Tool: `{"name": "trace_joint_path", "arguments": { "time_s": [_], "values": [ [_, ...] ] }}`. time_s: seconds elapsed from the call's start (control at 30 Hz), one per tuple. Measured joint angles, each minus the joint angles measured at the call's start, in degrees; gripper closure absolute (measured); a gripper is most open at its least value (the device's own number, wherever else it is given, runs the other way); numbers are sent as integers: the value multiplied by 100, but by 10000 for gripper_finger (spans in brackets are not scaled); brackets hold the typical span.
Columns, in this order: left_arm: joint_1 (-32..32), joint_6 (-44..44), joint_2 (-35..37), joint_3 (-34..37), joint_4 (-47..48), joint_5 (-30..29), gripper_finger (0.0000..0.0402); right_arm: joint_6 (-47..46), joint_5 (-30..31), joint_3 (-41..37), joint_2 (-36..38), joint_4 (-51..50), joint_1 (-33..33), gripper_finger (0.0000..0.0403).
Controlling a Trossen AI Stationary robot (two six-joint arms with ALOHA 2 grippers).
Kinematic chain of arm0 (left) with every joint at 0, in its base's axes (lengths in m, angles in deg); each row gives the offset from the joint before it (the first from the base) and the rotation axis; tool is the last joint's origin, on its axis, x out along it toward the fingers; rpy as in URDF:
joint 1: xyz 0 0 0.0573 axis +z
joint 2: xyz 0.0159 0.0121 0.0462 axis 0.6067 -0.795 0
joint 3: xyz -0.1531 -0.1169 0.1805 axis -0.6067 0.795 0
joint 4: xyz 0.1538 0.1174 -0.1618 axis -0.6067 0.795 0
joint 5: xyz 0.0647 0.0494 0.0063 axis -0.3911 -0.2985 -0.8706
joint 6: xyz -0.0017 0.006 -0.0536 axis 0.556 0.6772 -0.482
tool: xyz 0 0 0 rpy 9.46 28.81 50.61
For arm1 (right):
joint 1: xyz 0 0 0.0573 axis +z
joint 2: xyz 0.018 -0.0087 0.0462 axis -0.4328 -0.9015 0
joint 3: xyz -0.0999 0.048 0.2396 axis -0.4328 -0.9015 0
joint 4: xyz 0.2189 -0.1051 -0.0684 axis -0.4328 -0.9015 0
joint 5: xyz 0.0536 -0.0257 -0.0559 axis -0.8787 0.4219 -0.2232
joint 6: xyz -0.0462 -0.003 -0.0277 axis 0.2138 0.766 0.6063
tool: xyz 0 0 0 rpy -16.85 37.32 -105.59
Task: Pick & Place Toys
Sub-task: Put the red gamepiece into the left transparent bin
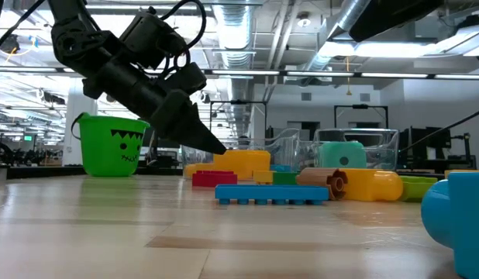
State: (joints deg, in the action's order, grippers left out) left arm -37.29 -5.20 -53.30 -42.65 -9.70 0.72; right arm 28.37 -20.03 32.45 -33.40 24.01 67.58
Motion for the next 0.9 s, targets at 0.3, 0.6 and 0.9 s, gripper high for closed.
{"name": "trace_joint_path", "arguments": {
  "time_s": [0.3, 0.6, 0.9],
  "values": [
    [2, 10, -539, 0, -299, -121, 65, -2, 0, 0, 0, 0, 0, 217],
    [135, 13, -745, 0, -500, -55, 64, -2, -2, 0, 0, -37, 0, 217],
    [140, -275, -745, -2, -43, 179, 64, -4, -13, 0, 0, -41, 4, 217]
  ]
}}
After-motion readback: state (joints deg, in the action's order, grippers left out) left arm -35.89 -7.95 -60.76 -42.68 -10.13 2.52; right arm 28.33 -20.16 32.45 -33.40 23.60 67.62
